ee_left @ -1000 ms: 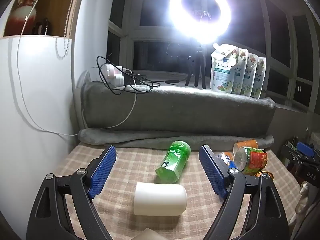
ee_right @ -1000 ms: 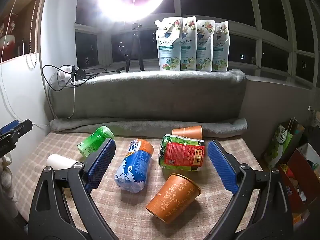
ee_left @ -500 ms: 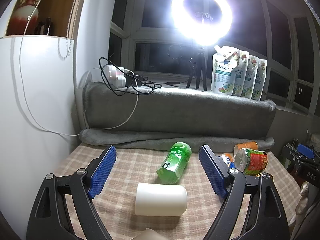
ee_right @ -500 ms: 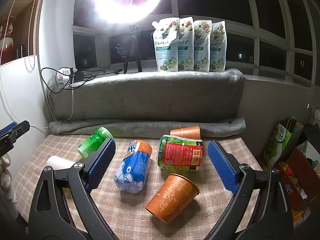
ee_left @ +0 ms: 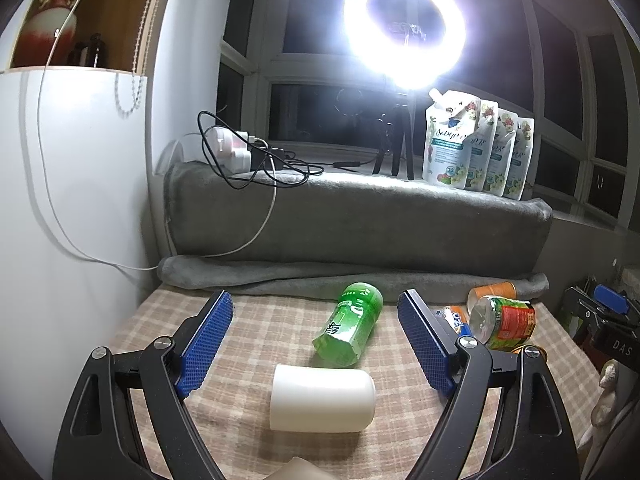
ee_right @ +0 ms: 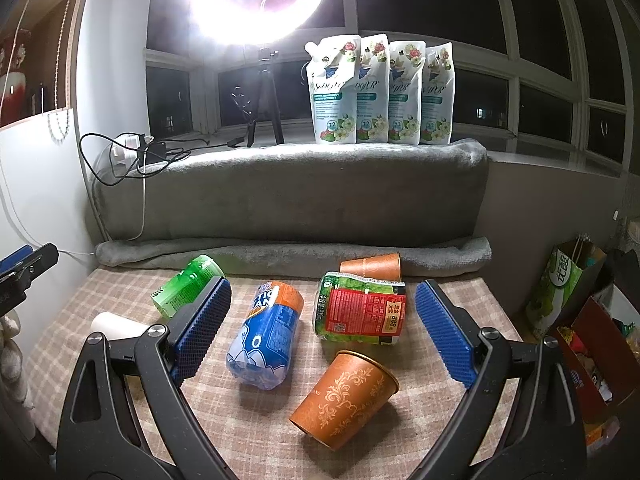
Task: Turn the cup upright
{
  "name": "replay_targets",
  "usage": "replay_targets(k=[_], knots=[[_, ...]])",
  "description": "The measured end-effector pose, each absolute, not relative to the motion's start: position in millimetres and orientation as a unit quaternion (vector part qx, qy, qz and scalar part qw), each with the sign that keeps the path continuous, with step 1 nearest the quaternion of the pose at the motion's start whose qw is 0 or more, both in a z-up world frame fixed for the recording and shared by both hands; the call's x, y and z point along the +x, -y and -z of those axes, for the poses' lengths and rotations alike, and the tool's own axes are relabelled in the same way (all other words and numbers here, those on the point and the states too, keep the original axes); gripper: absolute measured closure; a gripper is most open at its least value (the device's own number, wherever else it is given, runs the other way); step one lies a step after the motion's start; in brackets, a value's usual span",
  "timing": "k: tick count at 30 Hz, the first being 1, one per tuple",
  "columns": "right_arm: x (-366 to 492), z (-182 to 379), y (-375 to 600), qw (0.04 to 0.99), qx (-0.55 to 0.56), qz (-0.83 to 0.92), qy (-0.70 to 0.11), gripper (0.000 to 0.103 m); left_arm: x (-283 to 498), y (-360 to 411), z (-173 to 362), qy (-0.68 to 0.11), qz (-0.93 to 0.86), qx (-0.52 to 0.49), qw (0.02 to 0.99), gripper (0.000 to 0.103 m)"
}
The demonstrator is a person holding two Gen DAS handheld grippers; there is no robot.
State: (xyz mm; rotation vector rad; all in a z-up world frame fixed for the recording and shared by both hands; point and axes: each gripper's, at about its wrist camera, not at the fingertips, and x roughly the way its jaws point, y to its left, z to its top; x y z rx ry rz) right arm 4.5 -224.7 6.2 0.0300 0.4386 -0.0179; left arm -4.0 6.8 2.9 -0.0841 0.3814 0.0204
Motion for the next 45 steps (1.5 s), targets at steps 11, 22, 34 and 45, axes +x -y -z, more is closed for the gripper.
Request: replay_targets(k=[11,22,34,45], knots=[[3.9,-6.0,223.9,0.976,0.014,0.01,-0.217,0.007,-3.7,-7.6,-2.6,-0.19,-0.009,-0.042,0.981,0.018],[7.3,-7.2,223.3,0.976,0.012,0.011,-0.217,0.007,-3.2,-8.1,-2.1,-0.19,-0.009,-0.042,0.981,0.018],[9.0,-6.6,223.9,0.976,0.011,0.009,-0.219,0.007,-3.8,-8.2,-0.4,-0.191,-0.008,-0.042,0.981,0.018],[13.7,-1.7,220.0,0.974,0.005,0.006,-0.225,0.007,-1.4,-10.8,3.5,-0.197,-0.009,-0.044,0.979,0.018]])
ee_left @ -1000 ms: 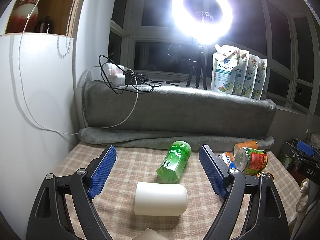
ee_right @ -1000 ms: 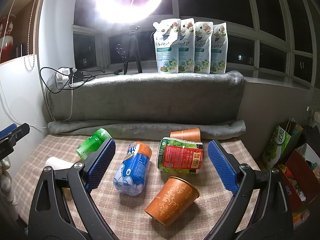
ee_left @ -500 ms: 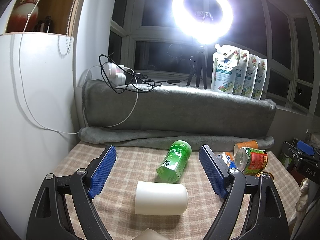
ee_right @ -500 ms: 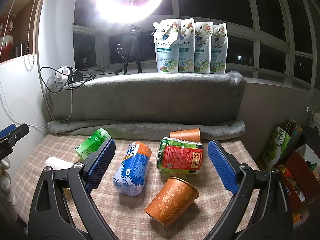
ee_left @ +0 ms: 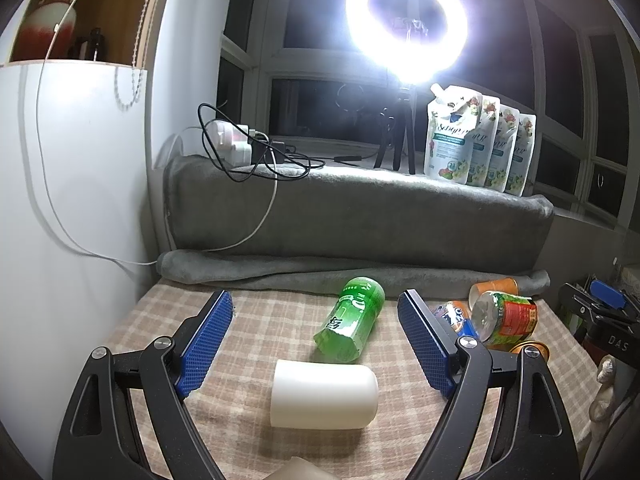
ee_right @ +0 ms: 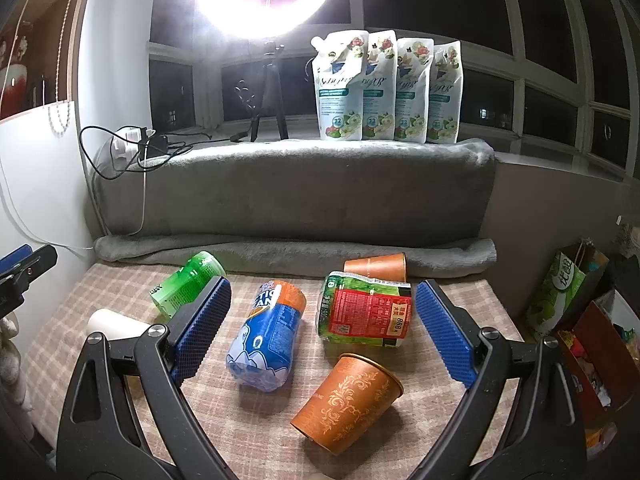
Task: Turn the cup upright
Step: 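Move the right gripper onto the lying blue-orange Arctic Ocean cup and close it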
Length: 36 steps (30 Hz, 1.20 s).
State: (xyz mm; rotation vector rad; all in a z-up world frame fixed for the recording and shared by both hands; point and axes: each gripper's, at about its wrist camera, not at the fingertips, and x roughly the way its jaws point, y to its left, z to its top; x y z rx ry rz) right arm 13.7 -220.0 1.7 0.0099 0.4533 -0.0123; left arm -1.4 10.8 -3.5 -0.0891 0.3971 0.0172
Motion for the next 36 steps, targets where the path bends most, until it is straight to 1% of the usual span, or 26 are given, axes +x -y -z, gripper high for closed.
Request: replay_targets(k=[10,21,23,28,36], knots=[[32.5,6.7,214.0,0.968,-0.002,-0.014,-0.251,0.007,0.2,-18.7,7.1,-0.208,-0.01,-0.053,0.977,0.018],[104.9,42.7,203.9,0.907,0.045,-0.12,-0.4,0.008,-3.6,-33.4,10.5,-0.216,-0.016,-0.063,0.974,0.018],[117.6,47.3,201.4,0.895,0.053,-0.129,-0.424,0.014,-4.3,-35.8,11.0,-0.217,-0.018,-0.063,0.974,0.018],[143.5,60.6,197.2,0.863,0.074,-0.141,-0.48,0.02,-6.4,-39.1,11.9,-0.217,-0.019,-0.065,0.974,0.018],[166.4,86.5,184.8,0.833,0.043,-0.11,-0.54,0.023,-6.9,-38.9,11.8,-0.218,-0.015,-0.068,0.973,0.018]])
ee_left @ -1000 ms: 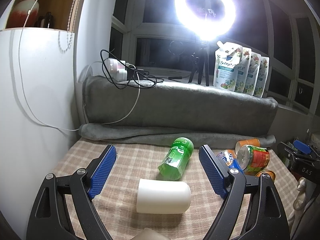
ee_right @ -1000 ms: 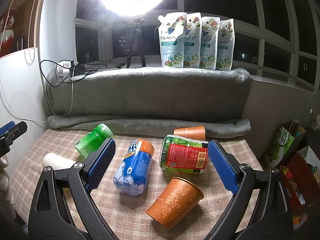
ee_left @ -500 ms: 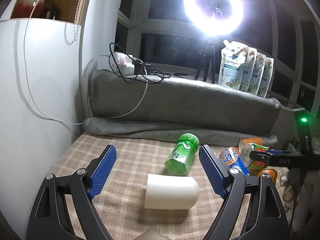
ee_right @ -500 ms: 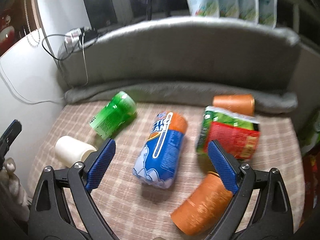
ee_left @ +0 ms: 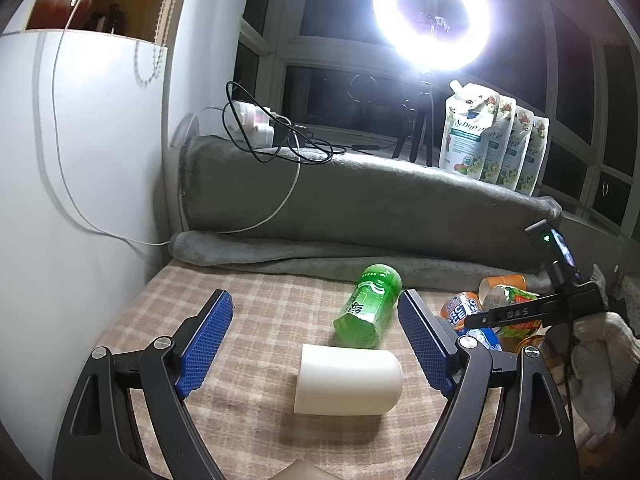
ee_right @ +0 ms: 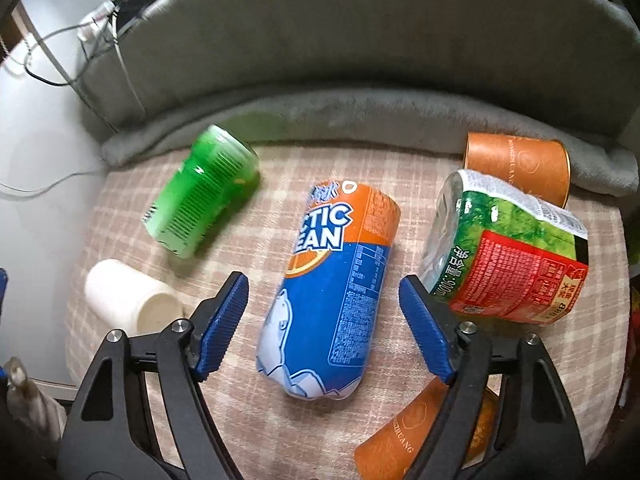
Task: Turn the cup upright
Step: 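Move the right gripper onto the lying blue-orange Arctic Ocean cup and close it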
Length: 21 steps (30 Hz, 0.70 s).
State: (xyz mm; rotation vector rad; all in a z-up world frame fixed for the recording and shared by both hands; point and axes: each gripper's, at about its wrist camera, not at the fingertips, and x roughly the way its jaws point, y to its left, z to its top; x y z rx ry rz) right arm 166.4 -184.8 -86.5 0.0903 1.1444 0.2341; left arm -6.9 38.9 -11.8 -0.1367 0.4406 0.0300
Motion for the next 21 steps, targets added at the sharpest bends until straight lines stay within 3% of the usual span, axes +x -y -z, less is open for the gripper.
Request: replay_targets(k=[7,11,21], knots=[[181.7,111.5,177.4,0.817,0.023,-0.097,-0.568,0.025,-5.3,-38.5,11.8,-0.22,-0.013,-0.068,0.973,0.018],[185.4,123.7,174.7,0.806,0.027,-0.101,-0.582,0.034,-4.4,-37.2,12.0,-0.221,-0.012,-0.066,0.973,0.018],[162.8,112.0,177.1,0.806,0.062,-0.128,-0.574,0.035,5.6,-31.0,15.9,-0.254,0.02,-0.074,0.964,0.019]])
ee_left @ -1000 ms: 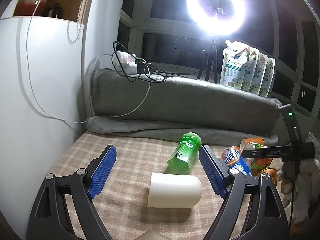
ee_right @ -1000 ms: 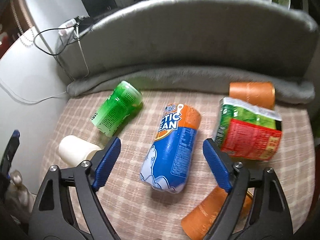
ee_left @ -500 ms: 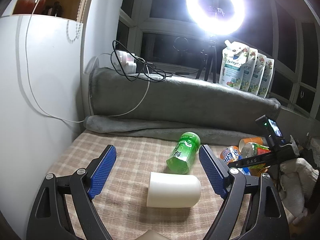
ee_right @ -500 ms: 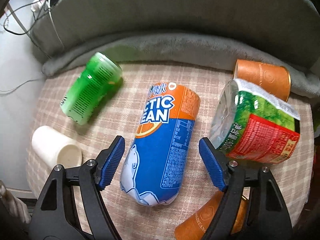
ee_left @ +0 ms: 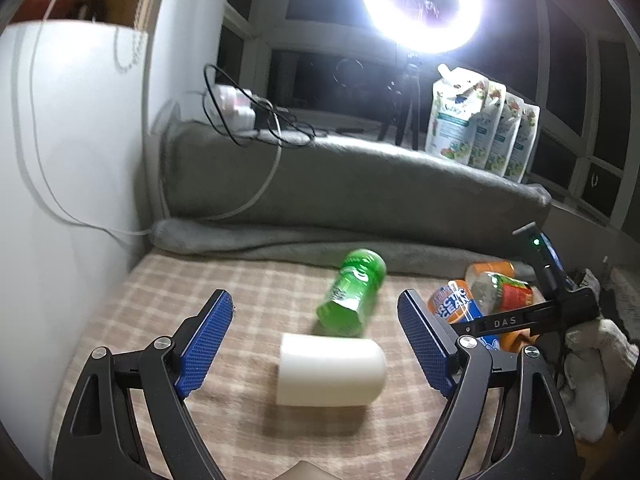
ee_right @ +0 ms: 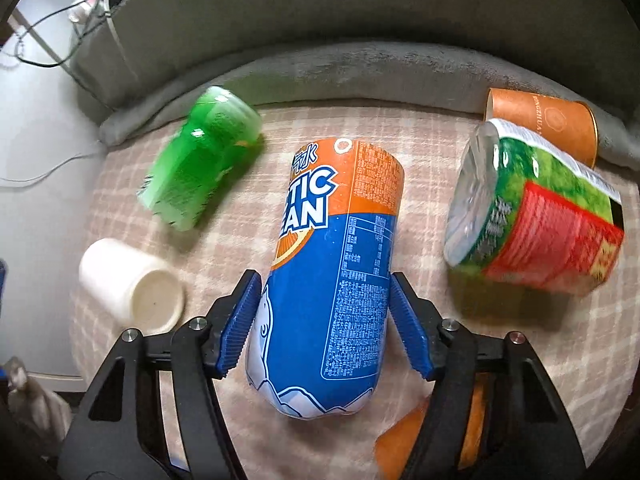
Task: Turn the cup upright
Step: 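Move the right gripper onto the lying blue-orange Arctic Ocean cup and close it, then hold the cup in the right gripper while the left gripper grasps it, then open right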
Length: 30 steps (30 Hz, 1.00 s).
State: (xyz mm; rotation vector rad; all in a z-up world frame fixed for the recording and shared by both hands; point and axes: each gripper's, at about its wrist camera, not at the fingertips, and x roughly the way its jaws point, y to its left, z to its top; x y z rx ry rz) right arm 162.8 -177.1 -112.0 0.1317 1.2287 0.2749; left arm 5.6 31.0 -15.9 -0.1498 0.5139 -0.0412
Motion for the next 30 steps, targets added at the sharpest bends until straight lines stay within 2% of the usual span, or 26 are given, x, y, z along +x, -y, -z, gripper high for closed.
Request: replay_targets(k=[14,30], knots=[[94.8,112.0,154.9,0.781,0.096,-0.192,-0.586,0.035,19.8,-11.5,36.0,-0.34,0.097,-0.112,0.929,0.02],[66.3,124.4,155.0,0.769,0.111,-0.197,-0.598,0.034,32.0,11.2,58.7,-0.416,0.165,-0.148,0.882,0.02]])
